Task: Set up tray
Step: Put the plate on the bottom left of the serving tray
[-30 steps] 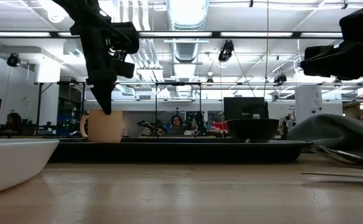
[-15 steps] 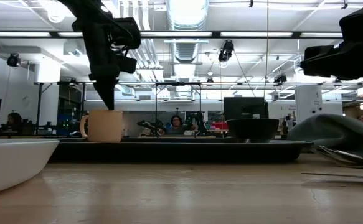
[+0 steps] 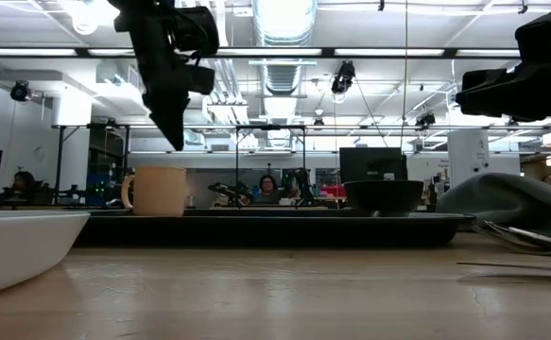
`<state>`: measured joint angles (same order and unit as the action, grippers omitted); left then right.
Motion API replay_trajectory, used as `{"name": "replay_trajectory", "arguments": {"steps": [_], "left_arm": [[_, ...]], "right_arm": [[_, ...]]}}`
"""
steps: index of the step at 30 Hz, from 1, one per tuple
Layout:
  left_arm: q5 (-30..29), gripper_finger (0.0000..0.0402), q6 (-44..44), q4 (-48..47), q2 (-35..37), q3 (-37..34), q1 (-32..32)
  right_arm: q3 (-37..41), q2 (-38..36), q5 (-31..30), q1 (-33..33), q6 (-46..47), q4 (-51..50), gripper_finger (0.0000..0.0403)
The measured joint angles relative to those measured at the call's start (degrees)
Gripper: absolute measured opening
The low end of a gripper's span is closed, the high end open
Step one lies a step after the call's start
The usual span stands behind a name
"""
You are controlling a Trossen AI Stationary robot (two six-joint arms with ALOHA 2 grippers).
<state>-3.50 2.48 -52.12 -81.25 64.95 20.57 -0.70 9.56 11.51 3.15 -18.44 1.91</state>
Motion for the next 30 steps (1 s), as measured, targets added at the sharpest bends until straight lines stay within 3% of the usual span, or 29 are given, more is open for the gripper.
{"name": "replay_trajectory", "arguments": {"steps": [18, 30], "left_arm": [[2.12, 0.0062, 2.57, 2.38, 0.02, 0.48, -25.18], [2.05, 0.0062, 3.15, 2.64, 0.02, -1.42, -38.31]], "right_arm": [[0.0, 0.0, 0.0, 0.01, 0.0, 0.0, 0.0063], [0.01, 0.0, 0.0, -0.01, 0.0, 0.0, 0.0063]]}}
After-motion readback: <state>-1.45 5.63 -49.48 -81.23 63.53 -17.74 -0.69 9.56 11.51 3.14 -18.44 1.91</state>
